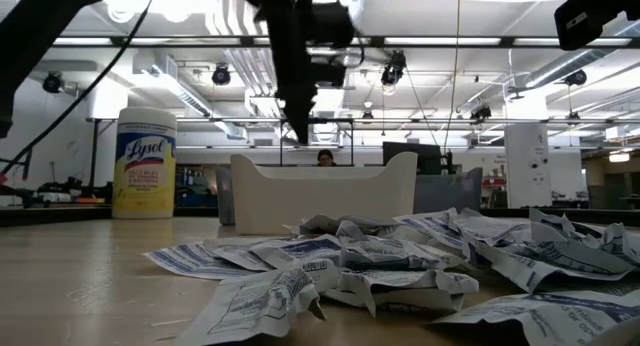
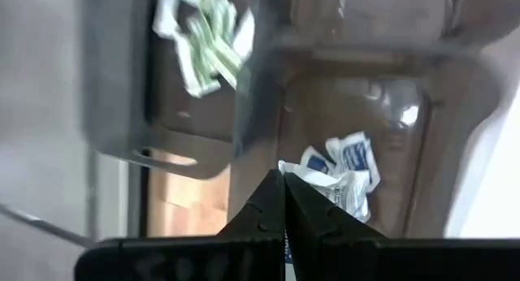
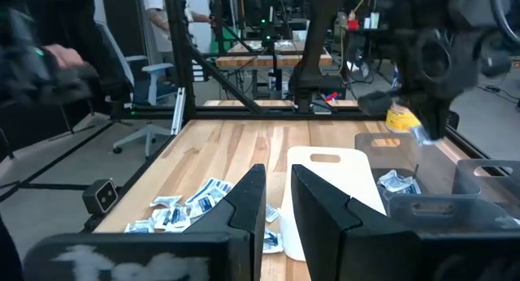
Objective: Pick & Place First Aid Supplies
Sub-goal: Put the alcohol pad into the left black bin
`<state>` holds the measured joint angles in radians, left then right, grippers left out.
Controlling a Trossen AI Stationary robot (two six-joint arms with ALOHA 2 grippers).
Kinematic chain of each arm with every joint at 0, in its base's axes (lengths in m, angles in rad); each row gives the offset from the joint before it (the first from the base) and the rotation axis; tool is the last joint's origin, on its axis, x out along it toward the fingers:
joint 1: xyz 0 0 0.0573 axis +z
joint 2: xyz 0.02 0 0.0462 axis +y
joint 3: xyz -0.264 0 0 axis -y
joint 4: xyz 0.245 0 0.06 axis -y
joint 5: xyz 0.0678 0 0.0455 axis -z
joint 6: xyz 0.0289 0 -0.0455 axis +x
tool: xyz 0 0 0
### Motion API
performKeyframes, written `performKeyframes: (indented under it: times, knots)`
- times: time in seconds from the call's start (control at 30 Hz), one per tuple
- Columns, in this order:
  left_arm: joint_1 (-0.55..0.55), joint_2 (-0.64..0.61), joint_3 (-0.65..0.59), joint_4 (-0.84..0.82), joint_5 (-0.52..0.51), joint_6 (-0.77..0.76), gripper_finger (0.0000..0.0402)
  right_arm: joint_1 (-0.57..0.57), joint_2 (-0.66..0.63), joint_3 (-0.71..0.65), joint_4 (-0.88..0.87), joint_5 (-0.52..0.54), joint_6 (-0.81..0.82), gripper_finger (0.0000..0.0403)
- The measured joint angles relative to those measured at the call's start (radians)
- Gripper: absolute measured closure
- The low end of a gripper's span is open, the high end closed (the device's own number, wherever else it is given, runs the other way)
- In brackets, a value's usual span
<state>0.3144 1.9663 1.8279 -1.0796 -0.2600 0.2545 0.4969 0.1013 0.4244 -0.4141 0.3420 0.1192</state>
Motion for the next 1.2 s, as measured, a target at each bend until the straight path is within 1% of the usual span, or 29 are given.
performKeyframes:
  times: [0.1, 0.2, 0.4, 0.57, 0.7, 1.2]
  knots:
    - [0.043, 0.0, -0.077, 0.056, 0.092, 0.044, 0.0401, 0.0, 0.0, 0.0, 0.0, 0.0, 0.0, 0.0344]
    - [0.072, 0.0, -0.153, 0.11, 0.146, 0.07, 0.0401, 0.0, 0.0, 0.0, 0.0, 0.0, 0.0, 0.0344]
    - [0.088, 0.0, -0.272, 0.152, 0.181, 0.108, 0.0401, 0.0, 0.0, 0.0, 0.0, 0.0, 0.0, 0.0344]
    - [0.088, 0.0, -0.336, 0.193, 0.218, 0.118, 0.0401, 0.0, 0.0, 0.0, 0.0, 0.0, 0.0, 0.0344]
    - [0.088, 0.0, -0.356, 0.211, 0.218, 0.118, 0.0401, 0.0, 0.0, 0.0, 0.0, 0.0, 0.0, 0.0344]
    - [0.088, -0.002, -0.358, 0.22, 0.218, 0.11, 0.0399, 0.0, 0.0, 0.0, 0.0, 0.001, 0.001, 0.0344]
